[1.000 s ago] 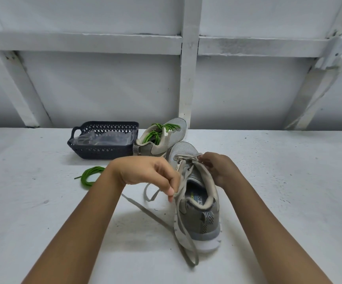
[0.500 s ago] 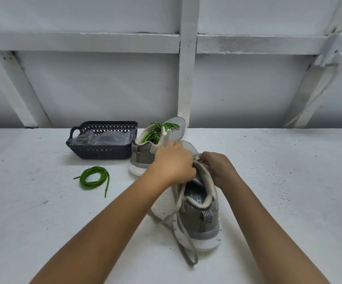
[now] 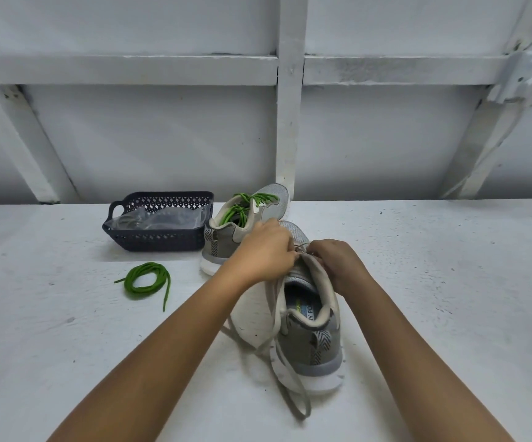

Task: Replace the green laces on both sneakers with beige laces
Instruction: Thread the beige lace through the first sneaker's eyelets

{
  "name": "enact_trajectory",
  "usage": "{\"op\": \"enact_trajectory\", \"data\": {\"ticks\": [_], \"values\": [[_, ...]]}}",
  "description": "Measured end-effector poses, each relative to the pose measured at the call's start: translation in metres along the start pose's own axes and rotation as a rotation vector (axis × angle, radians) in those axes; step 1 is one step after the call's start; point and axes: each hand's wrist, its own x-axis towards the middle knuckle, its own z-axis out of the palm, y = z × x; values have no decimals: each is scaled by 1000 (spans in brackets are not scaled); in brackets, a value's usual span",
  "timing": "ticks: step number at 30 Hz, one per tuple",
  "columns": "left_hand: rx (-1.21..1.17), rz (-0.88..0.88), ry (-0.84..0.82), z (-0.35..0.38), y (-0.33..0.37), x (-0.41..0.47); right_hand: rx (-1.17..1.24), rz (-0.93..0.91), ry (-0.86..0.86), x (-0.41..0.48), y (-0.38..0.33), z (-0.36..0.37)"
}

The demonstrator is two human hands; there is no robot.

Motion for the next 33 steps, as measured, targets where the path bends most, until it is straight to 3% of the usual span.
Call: {"op": "enact_trajectory", "data": {"ticks": [6, 15, 25, 27, 30, 33], "values": [[265, 95, 100, 5, 2, -11, -41, -24, 13, -4, -2, 0], [-257, 100, -230, -14, -1, -23, -63, 1, 32, 3, 2, 0], [-315, 167, -194, -11, -7, -40, -64, 19, 24, 6, 2, 0], [-277, 163, -173, -10, -5, -45, -30, 33, 24, 8, 4, 0], [-28, 131, -145, -11, -6, -50, -38, 36, 26, 10, 6, 1], [-27, 99, -175, -14, -7, -54, -37, 40, 23, 10, 6, 0]]}}
